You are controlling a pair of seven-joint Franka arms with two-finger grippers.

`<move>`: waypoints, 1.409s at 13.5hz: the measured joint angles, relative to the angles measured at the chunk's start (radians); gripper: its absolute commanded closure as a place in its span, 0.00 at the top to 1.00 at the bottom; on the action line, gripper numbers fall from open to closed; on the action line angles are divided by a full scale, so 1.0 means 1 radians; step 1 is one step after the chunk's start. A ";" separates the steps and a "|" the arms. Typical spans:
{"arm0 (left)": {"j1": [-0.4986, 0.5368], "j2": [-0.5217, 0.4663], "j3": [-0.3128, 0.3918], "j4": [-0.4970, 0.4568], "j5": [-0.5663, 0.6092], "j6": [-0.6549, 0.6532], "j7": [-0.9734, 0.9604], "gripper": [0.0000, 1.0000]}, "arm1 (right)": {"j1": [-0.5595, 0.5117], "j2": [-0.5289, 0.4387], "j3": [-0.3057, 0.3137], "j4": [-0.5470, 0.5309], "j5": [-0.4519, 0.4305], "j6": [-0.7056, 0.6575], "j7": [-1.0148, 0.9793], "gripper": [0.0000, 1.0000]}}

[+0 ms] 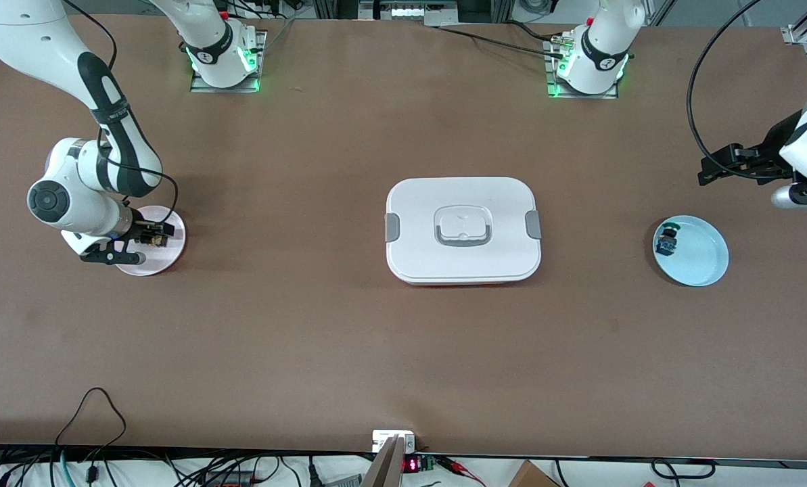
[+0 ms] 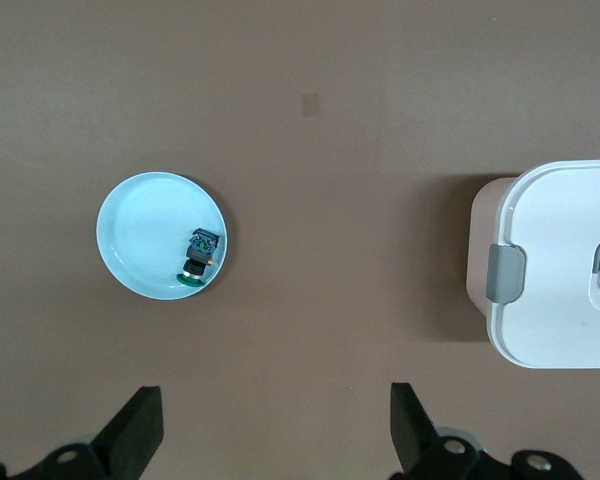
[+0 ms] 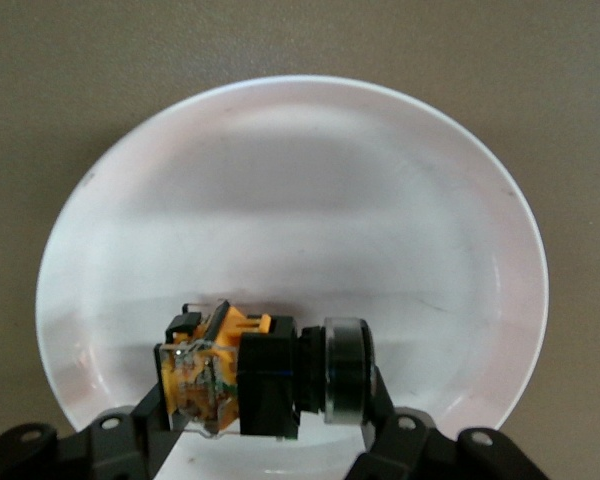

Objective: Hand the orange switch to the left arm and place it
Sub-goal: 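Close the right gripper on the orange switch, then lift the orange switch with the right gripper and carry it over the box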

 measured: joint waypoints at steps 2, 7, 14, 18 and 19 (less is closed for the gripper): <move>0.000 0.000 0.000 0.000 0.000 0.000 0.000 1.00 | 0.012 -0.026 0.008 0.058 0.000 -0.111 -0.002 0.09; 0.000 0.001 0.000 0.000 0.000 0.000 0.000 1.00 | 0.080 -0.113 0.022 0.301 0.111 -0.461 -0.007 0.09; 0.000 0.001 0.000 0.000 0.000 0.000 0.000 1.00 | 0.136 -0.126 0.030 0.520 0.120 -0.657 -0.033 0.04; 0.000 0.001 0.000 0.000 0.000 0.000 0.000 1.00 | 0.134 -0.126 0.031 0.655 0.122 -0.806 -0.039 0.04; 0.000 0.001 0.000 0.000 0.000 0.000 0.000 1.00 | 0.134 -0.127 0.039 0.686 0.124 -0.841 -0.042 0.04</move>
